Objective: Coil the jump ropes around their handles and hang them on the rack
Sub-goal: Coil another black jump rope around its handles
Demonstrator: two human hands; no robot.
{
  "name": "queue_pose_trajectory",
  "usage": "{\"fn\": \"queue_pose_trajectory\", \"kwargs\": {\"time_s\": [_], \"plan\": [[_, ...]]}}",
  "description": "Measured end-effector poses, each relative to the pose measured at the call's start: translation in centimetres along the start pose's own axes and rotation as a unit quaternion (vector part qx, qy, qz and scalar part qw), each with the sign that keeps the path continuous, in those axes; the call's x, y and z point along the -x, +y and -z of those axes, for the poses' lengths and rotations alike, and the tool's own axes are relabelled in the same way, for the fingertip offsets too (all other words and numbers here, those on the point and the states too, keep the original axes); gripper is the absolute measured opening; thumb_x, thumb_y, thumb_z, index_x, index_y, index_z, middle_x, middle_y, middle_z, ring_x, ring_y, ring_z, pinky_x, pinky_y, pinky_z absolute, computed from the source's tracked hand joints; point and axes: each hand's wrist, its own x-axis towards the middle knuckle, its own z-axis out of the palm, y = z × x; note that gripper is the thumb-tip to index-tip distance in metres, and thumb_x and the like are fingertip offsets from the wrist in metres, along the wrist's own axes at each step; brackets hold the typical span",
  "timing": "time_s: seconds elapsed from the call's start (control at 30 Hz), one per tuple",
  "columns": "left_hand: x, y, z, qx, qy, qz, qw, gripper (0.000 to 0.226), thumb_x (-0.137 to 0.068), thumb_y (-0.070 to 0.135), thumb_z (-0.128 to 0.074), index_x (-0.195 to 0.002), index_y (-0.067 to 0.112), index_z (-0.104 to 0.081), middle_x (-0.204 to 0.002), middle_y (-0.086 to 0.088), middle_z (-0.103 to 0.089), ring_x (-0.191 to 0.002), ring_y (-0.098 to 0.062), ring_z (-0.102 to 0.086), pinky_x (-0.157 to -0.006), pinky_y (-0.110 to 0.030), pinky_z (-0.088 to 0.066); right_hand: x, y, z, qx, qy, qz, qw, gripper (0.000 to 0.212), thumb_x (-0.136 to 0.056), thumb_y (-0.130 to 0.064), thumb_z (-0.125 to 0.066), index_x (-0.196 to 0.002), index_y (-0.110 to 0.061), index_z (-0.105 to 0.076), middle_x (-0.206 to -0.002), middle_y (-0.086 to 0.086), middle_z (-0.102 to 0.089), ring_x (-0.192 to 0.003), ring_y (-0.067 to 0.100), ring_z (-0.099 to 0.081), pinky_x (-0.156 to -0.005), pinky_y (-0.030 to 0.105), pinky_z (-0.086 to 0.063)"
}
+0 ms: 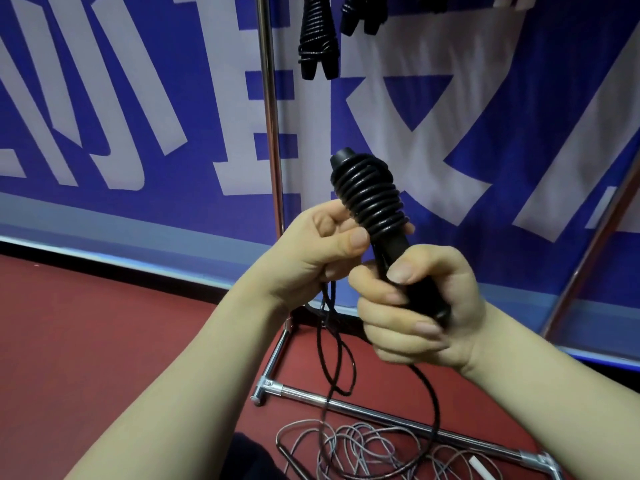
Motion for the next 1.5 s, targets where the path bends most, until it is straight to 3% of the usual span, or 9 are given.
{"fn": "queue_pose_trajectory", "kwargs": {"time_s": [0.13,0.3,0.4,0.53,0.9,1.03,1.27,1.4,1.5], "plan": [[-0.3,-0.4,0.4,0.013,0.1,0.017,0.995,0.071,-0.054,0.046,-0.091,-0.101,0.001,-0.064,-0.057,-0.005,-0.044,-0.036,0.0,-0.036,-0.038,-0.011,-0.031,-0.7,-1.4,0.1,0.188,0.21,-0.006,0.959,0.022,-0.072,-0.024,-0.068,-0.077,-0.003,-0.069,-0.062,0.016,-0.063,-0.053,0.025,-0.06,-0.052,0.028,-0.049],[-0.5,-0.3,0.7,-0.016,0.237,0.028,0.971,0.047,-0.06,0.03,-0.085,-0.088,0.008,-0.053,-0.063,-0.002,-0.047,-0.039,-0.005,-0.039,-0.041,-0.016,-0.03,0.0,-2.2,0.9,0.319,0.375,0.064,0.868,0.033,-0.071,-0.021,-0.077,-0.096,-0.005,-0.063,-0.078,0.014,-0.068,-0.066,0.025,-0.064,-0.062,0.035,-0.056],[-0.5,-0.2,0.1,-0.028,0.268,0.038,0.962,0.037,-0.071,0.021,-0.078,-0.088,0.009,-0.047,-0.056,0.007,-0.055,-0.04,-0.007,-0.043,-0.043,-0.018,-0.032,0.2,-2.2,1.3,0.397,0.395,0.074,0.825,0.04,-0.069,-0.025,-0.075,-0.097,0.0,-0.063,-0.08,0.011,-0.067,-0.062,0.024,-0.063,-0.057,0.033,-0.054],[-0.5,0.3,-0.5,-0.034,0.29,0.044,0.956,0.042,-0.065,0.02,-0.086,-0.081,0.013,-0.047,-0.056,0.007,-0.056,-0.043,-0.008,-0.047,-0.046,-0.019,-0.037,0.0,-1.8,1.4,0.455,0.408,0.064,0.789,0.016,-0.092,-0.017,-0.064,-0.099,-0.004,-0.058,-0.076,0.007,-0.067,-0.056,0.027,-0.063,-0.053,0.034,-0.054],[-0.7,0.4,-1.9,-0.11,0.362,0.038,0.925,0.033,-0.076,0.017,-0.082,-0.087,0.012,-0.051,-0.081,-0.008,-0.064,-0.05,-0.012,-0.056,-0.047,-0.023,-0.041,0.0,-1.3,1.8,0.619,0.43,-0.005,0.657,0.025,-0.096,-0.042,-0.047,-0.11,-0.022,-0.05,-0.086,-0.003,-0.071,-0.072,0.004,-0.07,-0.075,0.034,-0.057],[-0.9,0.1,-2.6,-0.118,0.392,0.037,0.912,0.036,-0.075,0.022,-0.083,-0.087,0.013,-0.051,-0.078,-0.002,-0.064,-0.052,-0.012,-0.058,-0.048,-0.022,-0.042,-0.3,-0.9,2.2,0.661,0.447,-0.001,0.603,0.022,-0.097,-0.041,-0.047,-0.11,-0.023,-0.043,-0.081,0.004,-0.069,-0.071,0.021,-0.07,-0.071,0.049,-0.057],[-1.0,-0.2,-3.0,-0.126,0.439,0.065,0.887,0.04,-0.074,0.033,-0.084,-0.088,0.014,-0.052,-0.061,0.008,-0.056,-0.042,-0.009,-0.048,-0.046,-0.022,-0.039,-1.0,-0.8,2.4,0.574,0.471,0.031,0.669,0.01,-0.099,-0.029,-0.051,-0.096,-0.02,-0.049,-0.072,0.0,-0.062,-0.047,0.003,-0.049,-0.048,0.022,-0.041],[-0.8,-0.1,-2.6,-0.133,0.429,0.083,0.89,0.043,-0.075,0.035,-0.083,-0.079,0.012,-0.048,-0.045,0.015,-0.042,-0.036,-0.007,-0.033,-0.039,-0.017,-0.031,-0.6,-1.0,2.0,0.622,0.433,0.005,0.652,0.023,-0.101,-0.031,-0.046,-0.098,-0.008,-0.044,-0.081,0.018,-0.063,-0.06,0.016,-0.049,-0.056,0.042,-0.045],[-0.7,-0.2,-2.6,-0.173,0.425,0.083,0.885,0.043,-0.076,0.04,-0.082,-0.077,0.011,-0.05,-0.046,0.014,-0.041,-0.036,-0.006,-0.033,-0.041,-0.017,-0.031,-0.4,-1.2,2.1,0.631,0.417,0.006,0.655,0.024,-0.101,-0.03,-0.045,-0.099,-0.006,-0.043,-0.077,0.014,-0.062,-0.059,0.014,-0.047,-0.053,0.035,-0.042]]}}
